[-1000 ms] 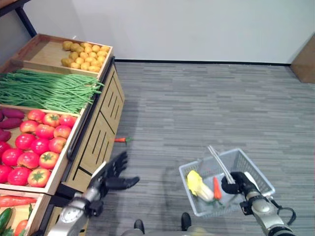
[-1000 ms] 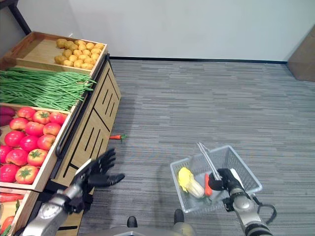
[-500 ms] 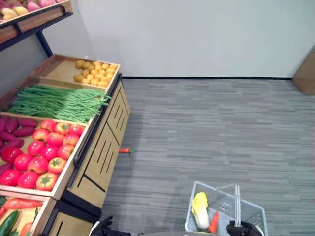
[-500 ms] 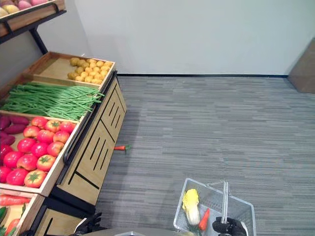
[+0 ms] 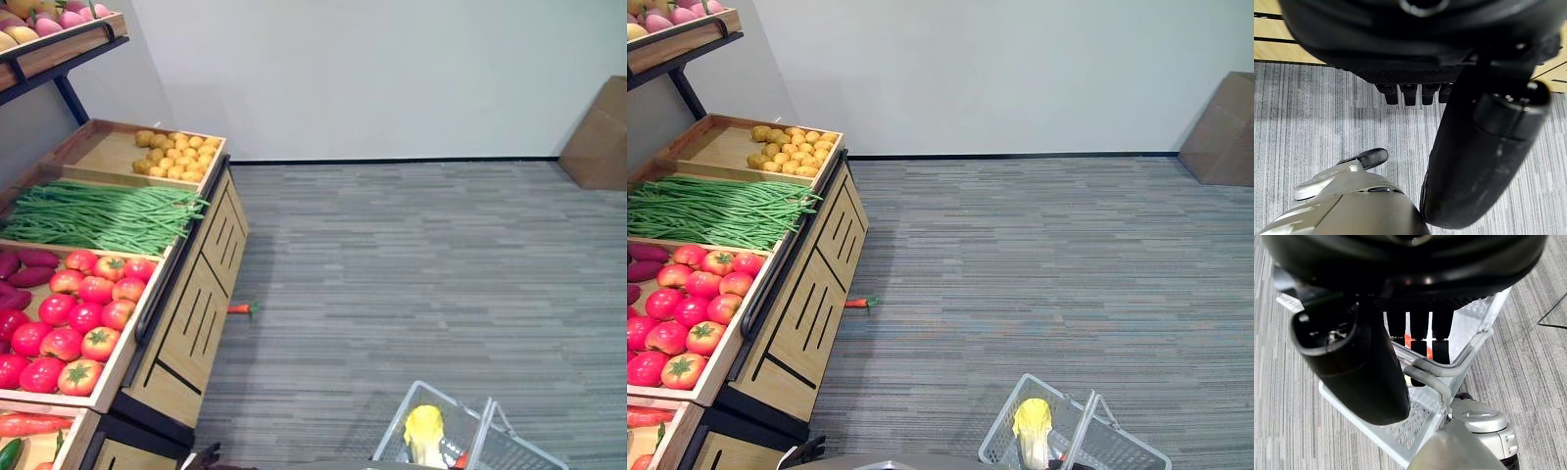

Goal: Get the vegetables into the basket

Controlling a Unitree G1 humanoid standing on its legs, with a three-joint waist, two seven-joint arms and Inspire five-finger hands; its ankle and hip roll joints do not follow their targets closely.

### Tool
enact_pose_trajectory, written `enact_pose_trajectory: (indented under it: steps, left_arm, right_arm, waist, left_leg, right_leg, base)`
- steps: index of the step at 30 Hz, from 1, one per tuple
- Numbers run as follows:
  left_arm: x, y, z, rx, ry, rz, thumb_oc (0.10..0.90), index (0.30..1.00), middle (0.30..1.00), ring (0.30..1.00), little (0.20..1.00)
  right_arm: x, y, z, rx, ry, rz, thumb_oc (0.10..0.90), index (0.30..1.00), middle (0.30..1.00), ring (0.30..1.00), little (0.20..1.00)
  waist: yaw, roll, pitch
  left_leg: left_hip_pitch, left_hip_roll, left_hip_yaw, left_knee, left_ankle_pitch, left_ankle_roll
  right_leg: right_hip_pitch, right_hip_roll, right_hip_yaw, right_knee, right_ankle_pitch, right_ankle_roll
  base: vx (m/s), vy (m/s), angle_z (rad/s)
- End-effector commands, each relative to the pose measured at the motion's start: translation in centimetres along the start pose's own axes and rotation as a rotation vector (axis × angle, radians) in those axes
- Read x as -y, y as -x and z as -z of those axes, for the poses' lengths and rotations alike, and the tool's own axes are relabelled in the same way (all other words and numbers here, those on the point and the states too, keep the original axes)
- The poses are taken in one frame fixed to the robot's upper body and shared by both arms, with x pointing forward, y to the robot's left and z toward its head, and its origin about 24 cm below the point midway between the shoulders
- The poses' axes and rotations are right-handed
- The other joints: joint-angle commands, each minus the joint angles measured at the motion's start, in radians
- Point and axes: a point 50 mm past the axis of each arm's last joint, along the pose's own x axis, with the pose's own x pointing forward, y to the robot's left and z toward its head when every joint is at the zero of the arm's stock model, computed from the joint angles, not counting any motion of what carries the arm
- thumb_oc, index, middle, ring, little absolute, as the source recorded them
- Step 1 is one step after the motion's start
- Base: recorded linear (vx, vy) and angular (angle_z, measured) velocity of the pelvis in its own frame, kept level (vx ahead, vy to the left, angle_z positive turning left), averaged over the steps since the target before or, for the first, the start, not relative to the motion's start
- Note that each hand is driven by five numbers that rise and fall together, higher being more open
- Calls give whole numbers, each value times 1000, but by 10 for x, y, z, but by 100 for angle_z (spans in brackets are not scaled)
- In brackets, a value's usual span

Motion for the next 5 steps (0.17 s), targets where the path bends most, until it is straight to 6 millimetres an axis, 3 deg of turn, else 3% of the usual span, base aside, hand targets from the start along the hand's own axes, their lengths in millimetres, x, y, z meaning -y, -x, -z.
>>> enact_pose_trajectory:
  steps: [1,5]
  left_arm:
    - [12,1,7,-46,-45,43,900,1000,1000,1000,1000]
    - [14,1,8,-51,-40,49,900,1000,1000,1000,1000]
  right_arm:
    - [-23,-1,-11,30,86,-104,400,300,300,300,300]
    - [-27,-1,-10,28,98,-119,400,300,300,300,300]
  waist:
    - [-7,-35,30]
    - [-10,-35,32]
  left_leg:
    - [12,27,-31,6,-22,-37]
    - [7,27,-35,6,-20,-37]
  right_leg:
    - [-17,-71,-18,13,19,63]
    - [-18,-72,-17,14,20,63]
  base:
    - [0,0,0]
    - [0,0,0]
